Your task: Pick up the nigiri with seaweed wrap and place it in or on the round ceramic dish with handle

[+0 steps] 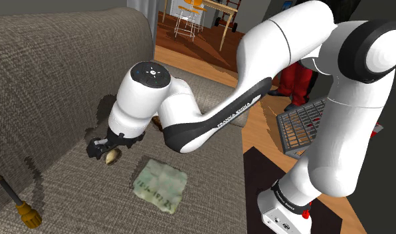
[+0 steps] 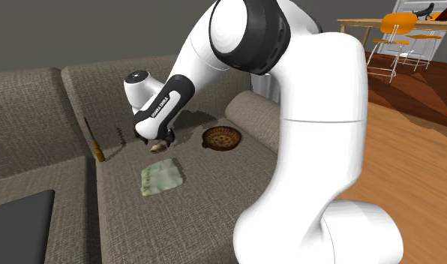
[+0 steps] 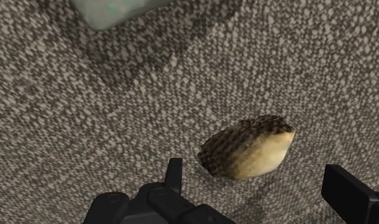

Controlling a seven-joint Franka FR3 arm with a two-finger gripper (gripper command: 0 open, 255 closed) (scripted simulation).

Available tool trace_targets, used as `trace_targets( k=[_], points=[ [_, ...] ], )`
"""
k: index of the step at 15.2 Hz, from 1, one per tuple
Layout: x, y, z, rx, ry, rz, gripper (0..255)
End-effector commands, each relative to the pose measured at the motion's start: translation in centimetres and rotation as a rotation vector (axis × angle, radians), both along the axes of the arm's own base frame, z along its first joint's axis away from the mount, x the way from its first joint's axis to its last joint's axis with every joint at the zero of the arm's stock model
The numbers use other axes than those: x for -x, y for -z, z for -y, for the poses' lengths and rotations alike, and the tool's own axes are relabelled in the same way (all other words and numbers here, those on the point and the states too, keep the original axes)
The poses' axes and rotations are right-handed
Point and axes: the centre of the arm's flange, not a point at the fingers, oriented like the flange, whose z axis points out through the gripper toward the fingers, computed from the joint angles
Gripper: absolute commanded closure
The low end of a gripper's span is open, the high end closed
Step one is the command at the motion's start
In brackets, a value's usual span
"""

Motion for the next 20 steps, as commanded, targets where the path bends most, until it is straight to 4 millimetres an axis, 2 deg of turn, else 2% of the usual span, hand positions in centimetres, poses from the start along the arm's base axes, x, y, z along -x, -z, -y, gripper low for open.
trace_targets(
  k=[1, 3, 10, 11, 20],
  points=[
    [-0.4, 1.02, -0.13, 0.0, 0.0, 0.001, 0],
    [-0.67, 1.81, -0.22, 0.0, 0.0, 0.001, 0],
    [-0.67, 1.81, -0.22, 0.0, 0.0, 0.001, 0],
    [-0.67, 1.81, -0.22, 0.0, 0.0, 0.001, 255],
    [-0.67, 1.81, -0.22, 0.0, 0.0, 0.001, 255]
  ],
)
